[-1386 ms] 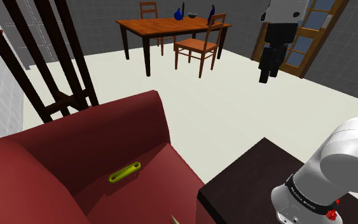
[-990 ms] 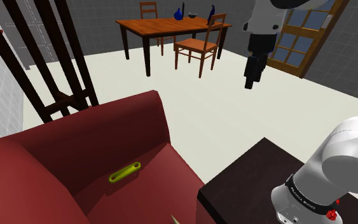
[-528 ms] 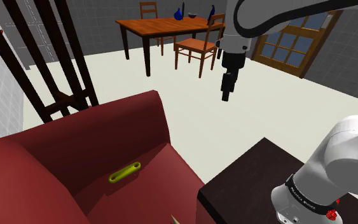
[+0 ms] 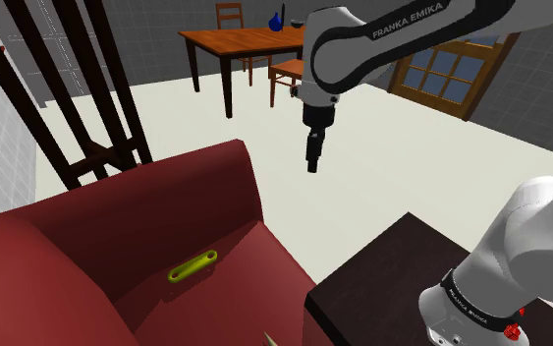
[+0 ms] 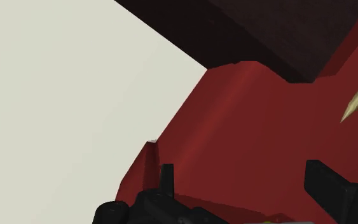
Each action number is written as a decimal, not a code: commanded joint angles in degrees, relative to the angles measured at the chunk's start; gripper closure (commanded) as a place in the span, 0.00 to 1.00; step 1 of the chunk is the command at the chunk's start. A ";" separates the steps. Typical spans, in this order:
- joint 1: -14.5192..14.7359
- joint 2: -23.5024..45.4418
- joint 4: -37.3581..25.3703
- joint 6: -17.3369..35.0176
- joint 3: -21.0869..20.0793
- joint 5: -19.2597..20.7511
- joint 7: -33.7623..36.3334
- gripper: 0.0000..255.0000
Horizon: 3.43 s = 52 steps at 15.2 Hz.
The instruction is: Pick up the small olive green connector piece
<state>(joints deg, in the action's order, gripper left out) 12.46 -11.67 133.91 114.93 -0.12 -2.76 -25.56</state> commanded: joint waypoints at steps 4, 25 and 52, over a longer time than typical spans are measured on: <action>2.11 9.62 -3.55 7.04 -1.66 -0.04 -4.25 0.00; 12.70 46.18 -29.45 21.34 -9.00 8.14 -14.27 0.00; 19.61 64.46 -44.48 25.83 -9.64 13.47 -17.35 1.00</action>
<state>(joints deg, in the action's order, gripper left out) 31.89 52.46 89.14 141.08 -9.55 10.80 -42.91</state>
